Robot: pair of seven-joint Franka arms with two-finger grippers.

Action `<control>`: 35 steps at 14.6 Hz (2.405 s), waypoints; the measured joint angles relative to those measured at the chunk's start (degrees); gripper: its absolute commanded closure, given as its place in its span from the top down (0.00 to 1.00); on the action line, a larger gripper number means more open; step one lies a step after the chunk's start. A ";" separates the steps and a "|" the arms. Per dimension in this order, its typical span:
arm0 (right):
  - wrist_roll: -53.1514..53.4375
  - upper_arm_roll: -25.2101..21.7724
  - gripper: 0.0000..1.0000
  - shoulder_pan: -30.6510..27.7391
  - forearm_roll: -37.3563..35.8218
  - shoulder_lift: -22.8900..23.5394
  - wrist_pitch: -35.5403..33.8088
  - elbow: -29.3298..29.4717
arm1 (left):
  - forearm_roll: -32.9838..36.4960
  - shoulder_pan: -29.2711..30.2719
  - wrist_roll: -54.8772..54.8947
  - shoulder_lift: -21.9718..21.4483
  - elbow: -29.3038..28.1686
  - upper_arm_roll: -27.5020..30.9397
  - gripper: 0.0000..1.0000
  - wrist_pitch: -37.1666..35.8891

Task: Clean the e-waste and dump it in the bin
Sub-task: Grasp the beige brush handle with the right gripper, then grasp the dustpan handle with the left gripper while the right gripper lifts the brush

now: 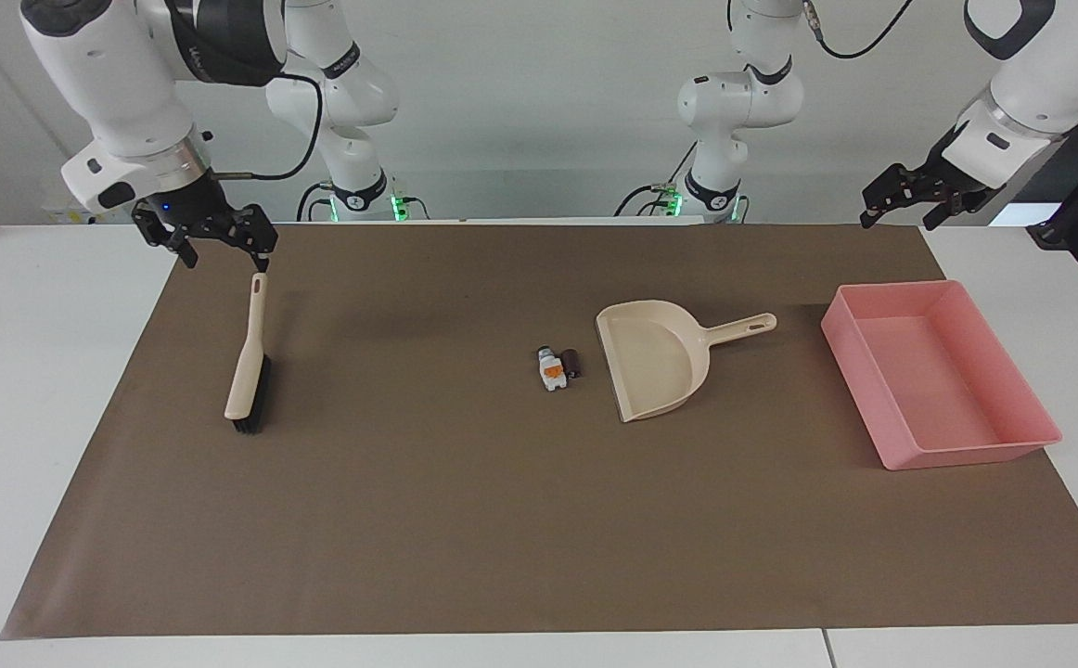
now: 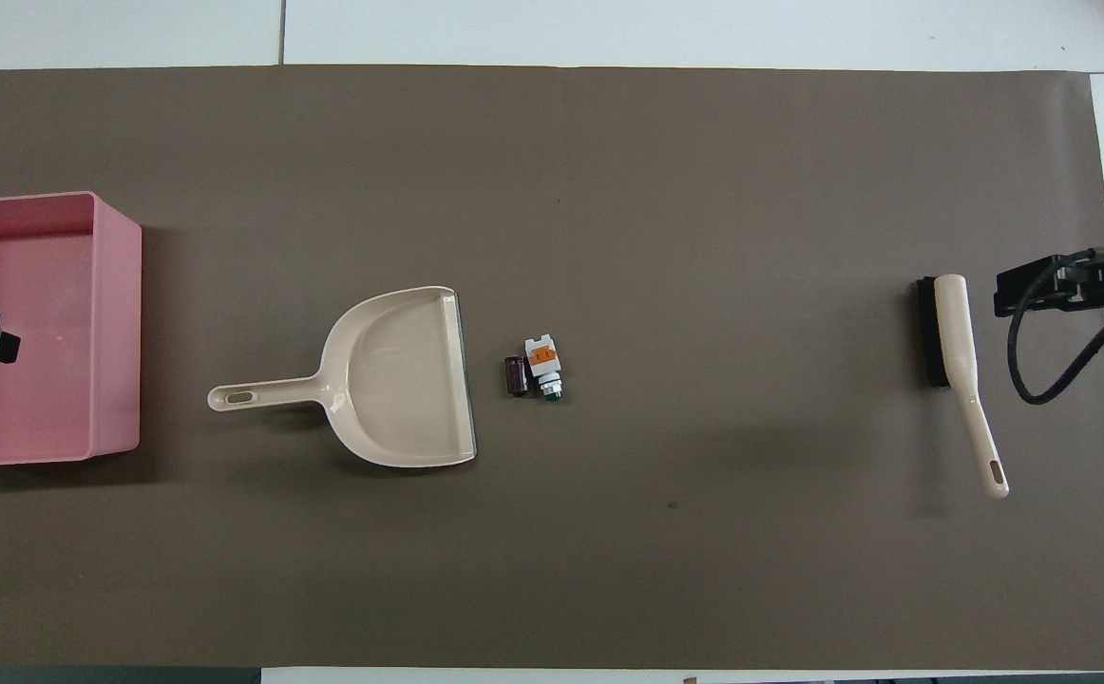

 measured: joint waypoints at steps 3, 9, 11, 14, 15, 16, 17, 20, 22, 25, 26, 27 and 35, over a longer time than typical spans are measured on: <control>-3.34 -0.23 1.00 -3.25 0.00 -2.48 5.74 -10.95 | 0.00 0.00 0.00 0.00 0.00 0.00 1.00 0.00; -8.60 -0.44 1.00 -8.53 0.00 -2.73 18.70 -25.51 | 0.00 0.00 0.00 0.00 0.00 0.00 1.00 0.00; -10.49 -0.43 1.00 -9.31 0.00 -2.74 23.15 -29.23 | 0.00 0.00 0.00 0.00 0.00 0.00 1.00 0.00; -11.66 -0.46 1.00 -10.47 0.64 -2.74 28.19 -33.49 | 0.00 0.00 0.00 0.00 0.00 0.00 1.00 0.00; -11.67 -0.45 1.00 -10.59 1.55 -2.74 28.80 -34.16 | 0.00 0.00 0.00 0.00 0.00 0.00 1.00 0.00; -11.67 -0.45 0.99 -10.61 2.28 -2.74 29.11 -34.61 | 0.00 0.00 0.00 0.00 0.00 0.00 1.00 0.00; -11.68 -0.45 0.99 -10.64 2.61 -2.74 29.18 -35.04 | 0.00 0.00 0.00 0.00 0.00 0.00 1.00 0.00; -12.00 -0.46 0.91 -10.93 2.73 -2.73 29.47 -36.00 | 0.00 0.00 0.00 0.00 0.00 -0.11 1.00 -0.78; -13.58 -0.46 0.75 -10.98 2.76 -2.73 29.57 -36.13 | 0.00 -0.03 0.00 0.00 0.00 -0.36 1.00 -1.05; -14.72 -0.46 0.62 -11.11 2.79 -2.73 29.58 -36.13 | 0.10 -0.10 2.17 -0.03 -0.05 -0.75 1.00 0.87; -14.74 -0.46 0.62 -11.14 2.79 -2.73 29.58 -36.14 | 0.14 -0.11 4.71 -0.10 -0.32 -0.81 1.00 2.15; -14.77 -0.45 0.60 -11.15 2.79 -2.73 29.58 -36.14 | 0.16 -0.11 8.10 -0.26 -0.89 -0.84 1.00 3.32; -14.87 -0.45 0.48 -11.15 2.80 -2.74 29.58 -36.23 | 0.18 -2.28 33.85 -6.48 -15.06 -3.99 0.99 14.91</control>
